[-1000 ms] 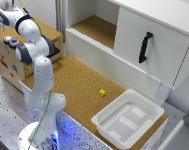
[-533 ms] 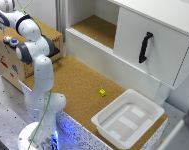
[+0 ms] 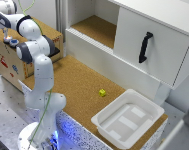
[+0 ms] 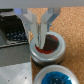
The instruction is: Turn off the red light lamp
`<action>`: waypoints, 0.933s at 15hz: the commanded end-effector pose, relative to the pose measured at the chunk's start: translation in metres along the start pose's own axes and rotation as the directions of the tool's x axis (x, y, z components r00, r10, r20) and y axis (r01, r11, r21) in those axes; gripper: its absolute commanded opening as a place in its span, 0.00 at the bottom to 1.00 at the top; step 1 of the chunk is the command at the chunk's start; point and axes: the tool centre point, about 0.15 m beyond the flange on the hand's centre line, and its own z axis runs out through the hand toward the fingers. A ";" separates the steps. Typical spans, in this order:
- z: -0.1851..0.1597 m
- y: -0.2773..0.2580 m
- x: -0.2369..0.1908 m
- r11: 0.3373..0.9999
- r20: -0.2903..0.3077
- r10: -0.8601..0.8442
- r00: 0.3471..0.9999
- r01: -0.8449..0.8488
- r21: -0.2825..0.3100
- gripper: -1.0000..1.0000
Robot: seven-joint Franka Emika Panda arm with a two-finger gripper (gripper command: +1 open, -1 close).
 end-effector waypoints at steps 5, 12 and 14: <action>-0.091 0.014 -0.003 0.990 0.003 0.028 1.000 -0.027 -0.141 1.00; -0.104 0.051 -0.038 0.985 -0.009 -0.010 1.000 0.008 -0.172 1.00; -0.100 0.065 -0.064 0.985 -0.049 -0.009 0.999 0.001 -0.172 1.00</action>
